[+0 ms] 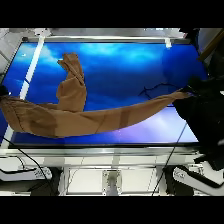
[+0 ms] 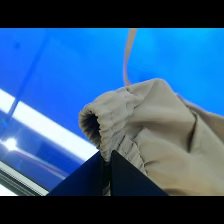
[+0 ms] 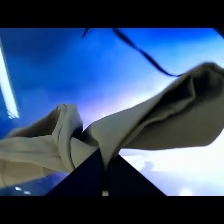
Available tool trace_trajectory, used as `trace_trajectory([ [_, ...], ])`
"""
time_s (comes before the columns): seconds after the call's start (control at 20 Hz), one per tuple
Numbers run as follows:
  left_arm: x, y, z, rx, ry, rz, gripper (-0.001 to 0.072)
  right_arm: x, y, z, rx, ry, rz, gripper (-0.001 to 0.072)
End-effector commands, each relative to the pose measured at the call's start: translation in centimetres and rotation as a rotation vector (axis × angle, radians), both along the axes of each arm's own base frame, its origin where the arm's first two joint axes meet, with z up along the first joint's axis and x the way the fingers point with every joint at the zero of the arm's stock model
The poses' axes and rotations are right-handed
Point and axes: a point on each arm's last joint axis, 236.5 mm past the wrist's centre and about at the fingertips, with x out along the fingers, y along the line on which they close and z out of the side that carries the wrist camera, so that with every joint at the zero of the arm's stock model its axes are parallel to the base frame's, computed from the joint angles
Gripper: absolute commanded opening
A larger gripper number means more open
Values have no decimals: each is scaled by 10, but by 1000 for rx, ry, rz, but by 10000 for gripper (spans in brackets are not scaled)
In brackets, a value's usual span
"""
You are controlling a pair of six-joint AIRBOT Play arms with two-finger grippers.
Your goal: Fold the clothes and pants, and hang the long-sleeved shirts on hangers.
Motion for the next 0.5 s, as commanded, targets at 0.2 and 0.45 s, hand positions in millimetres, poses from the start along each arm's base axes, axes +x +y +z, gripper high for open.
trace_trajectory([
  [0.2, 12, 16, -50, -10, 57, 60, 20, 120, -5, -104, 241, -3, -386, 9],
  [0.45, 23, -5, -46, -45, 28, 48, 720, 168, 1, -62, 187, -251, -389, 239],
])
